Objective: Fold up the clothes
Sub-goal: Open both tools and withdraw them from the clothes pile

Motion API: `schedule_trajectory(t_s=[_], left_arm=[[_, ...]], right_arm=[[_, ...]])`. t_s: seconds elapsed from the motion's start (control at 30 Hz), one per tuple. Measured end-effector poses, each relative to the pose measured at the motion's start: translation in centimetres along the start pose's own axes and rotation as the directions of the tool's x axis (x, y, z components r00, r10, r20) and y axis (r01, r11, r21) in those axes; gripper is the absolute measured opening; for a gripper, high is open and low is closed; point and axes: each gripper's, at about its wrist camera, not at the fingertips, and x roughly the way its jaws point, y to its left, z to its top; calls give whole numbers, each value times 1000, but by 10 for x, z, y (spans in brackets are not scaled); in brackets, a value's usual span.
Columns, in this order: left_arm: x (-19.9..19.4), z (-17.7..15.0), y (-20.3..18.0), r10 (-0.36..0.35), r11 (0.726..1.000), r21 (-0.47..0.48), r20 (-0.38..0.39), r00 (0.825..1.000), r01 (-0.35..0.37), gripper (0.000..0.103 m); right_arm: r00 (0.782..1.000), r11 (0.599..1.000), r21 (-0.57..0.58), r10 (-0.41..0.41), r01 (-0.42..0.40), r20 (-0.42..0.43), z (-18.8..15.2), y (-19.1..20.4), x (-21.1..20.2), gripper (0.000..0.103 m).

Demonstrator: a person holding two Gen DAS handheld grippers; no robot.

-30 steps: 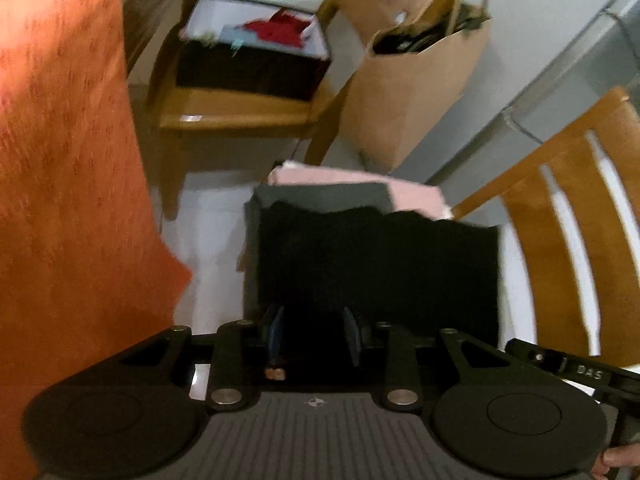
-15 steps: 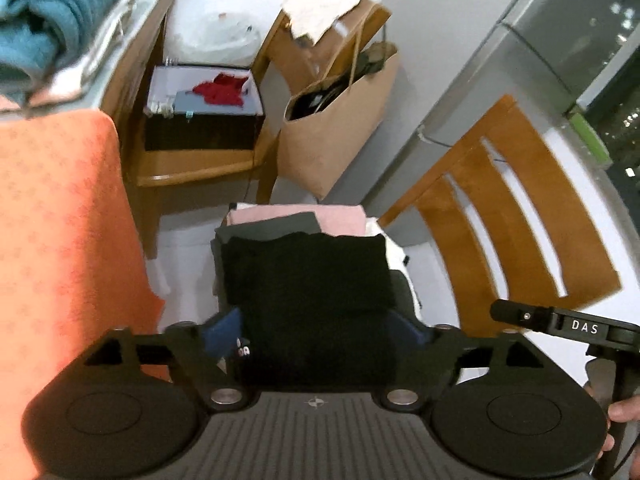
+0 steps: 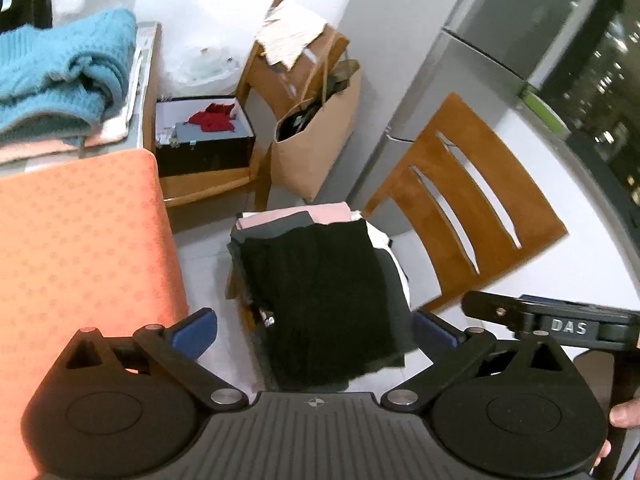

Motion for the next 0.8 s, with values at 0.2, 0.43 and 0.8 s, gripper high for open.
schedule_trajectory(t_s=[0.2,0.43,0.8], left_arm=[[-48,-25,8,-21,994,111,0,1000,21,103],[-82,-48,12,16,984,179,-19,1000,-13,103],[-106,-71,6,118,974,197,-26,993,-110,103]], right_arm=[[999,998,52,-26,24,27,-42,41,-40,103],[999,996,72,-46,44,23,-81,75,-69,103],[1000,997,75,-14,15,-13,-105,86,-81,103]])
